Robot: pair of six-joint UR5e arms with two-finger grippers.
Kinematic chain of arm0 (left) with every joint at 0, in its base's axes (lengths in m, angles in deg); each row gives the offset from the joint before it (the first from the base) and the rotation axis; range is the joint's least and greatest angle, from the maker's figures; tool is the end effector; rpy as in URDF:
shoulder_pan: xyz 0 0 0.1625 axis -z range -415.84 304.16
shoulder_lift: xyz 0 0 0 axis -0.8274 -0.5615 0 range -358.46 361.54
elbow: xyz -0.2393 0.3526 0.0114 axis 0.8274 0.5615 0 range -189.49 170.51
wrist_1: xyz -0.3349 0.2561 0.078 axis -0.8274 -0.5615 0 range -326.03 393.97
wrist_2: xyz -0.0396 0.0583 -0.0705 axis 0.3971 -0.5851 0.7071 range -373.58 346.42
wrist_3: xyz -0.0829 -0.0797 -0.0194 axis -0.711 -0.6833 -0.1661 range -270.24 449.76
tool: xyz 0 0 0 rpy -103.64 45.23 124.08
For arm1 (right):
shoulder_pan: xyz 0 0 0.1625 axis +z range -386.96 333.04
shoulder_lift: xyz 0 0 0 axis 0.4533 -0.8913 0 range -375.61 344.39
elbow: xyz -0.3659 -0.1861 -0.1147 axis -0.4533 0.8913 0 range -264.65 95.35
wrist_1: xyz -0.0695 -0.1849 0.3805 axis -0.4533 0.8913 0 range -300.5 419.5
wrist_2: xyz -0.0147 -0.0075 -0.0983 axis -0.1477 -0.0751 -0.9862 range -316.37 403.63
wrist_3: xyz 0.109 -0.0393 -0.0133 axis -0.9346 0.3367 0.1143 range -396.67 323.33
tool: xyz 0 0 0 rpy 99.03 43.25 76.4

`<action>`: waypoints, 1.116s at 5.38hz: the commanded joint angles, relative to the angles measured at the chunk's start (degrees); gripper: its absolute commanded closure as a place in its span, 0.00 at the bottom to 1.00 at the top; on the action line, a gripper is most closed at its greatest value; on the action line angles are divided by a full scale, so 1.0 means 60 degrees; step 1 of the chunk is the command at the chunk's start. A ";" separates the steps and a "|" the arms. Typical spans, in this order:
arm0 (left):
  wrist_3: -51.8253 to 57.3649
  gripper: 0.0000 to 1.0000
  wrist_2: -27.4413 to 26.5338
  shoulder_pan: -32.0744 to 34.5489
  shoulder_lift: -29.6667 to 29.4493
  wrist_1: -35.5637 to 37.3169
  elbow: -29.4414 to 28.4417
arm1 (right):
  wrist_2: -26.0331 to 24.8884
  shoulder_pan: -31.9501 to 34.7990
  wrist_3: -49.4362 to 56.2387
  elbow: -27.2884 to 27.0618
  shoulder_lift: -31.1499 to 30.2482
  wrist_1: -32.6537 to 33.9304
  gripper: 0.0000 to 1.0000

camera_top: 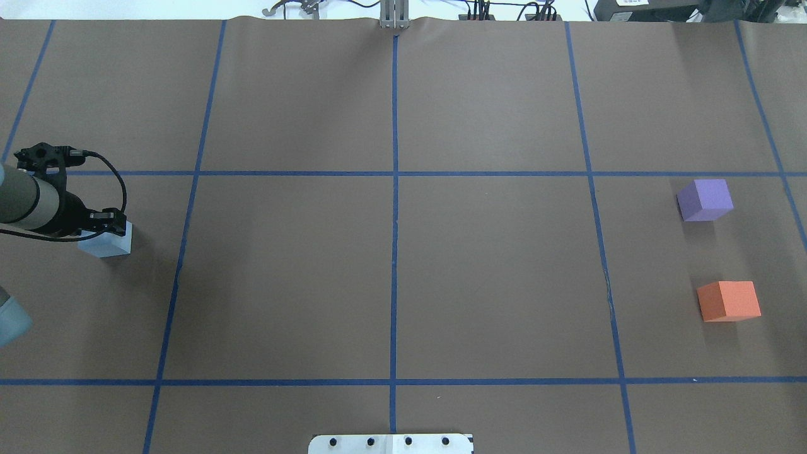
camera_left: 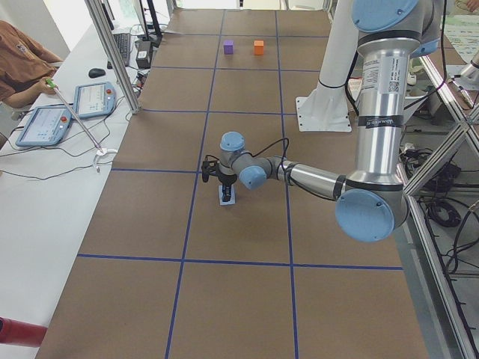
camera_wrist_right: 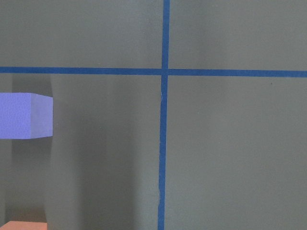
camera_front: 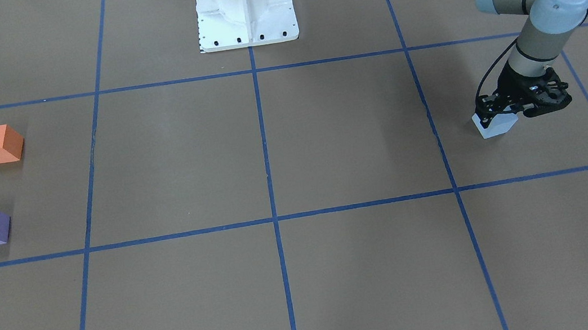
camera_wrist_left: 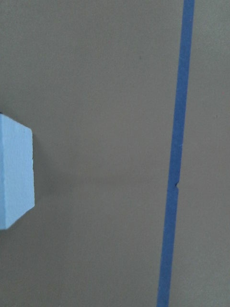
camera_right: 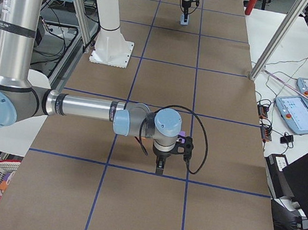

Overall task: Place blue block between orange and purple blocks
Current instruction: 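Carry the light blue cube with the left gripper to the table center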

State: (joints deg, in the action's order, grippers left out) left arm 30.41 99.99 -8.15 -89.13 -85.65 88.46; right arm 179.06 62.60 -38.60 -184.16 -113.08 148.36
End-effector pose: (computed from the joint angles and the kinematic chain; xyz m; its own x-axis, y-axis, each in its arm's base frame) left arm 0.3077 -0.4667 0.5499 0.7153 -0.0918 -0.6927 0.1703 0.9844 0.0453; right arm 0.0467 -0.4562 0.6467 0.7013 -0.0114 0.7128 -0.0159 0.9994 0.0316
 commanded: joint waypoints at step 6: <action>-0.1517 1.00 -0.0002 -0.1645 -0.6686 0.5039 -0.0714 | 0.0089 0.0000 -0.0015 -0.0158 0.0015 0.0014 0.00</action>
State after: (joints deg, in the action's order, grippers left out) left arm 23.36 100.17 -15.93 -122.14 -55.68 89.54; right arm 179.53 62.60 -38.69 -184.85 -113.01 148.44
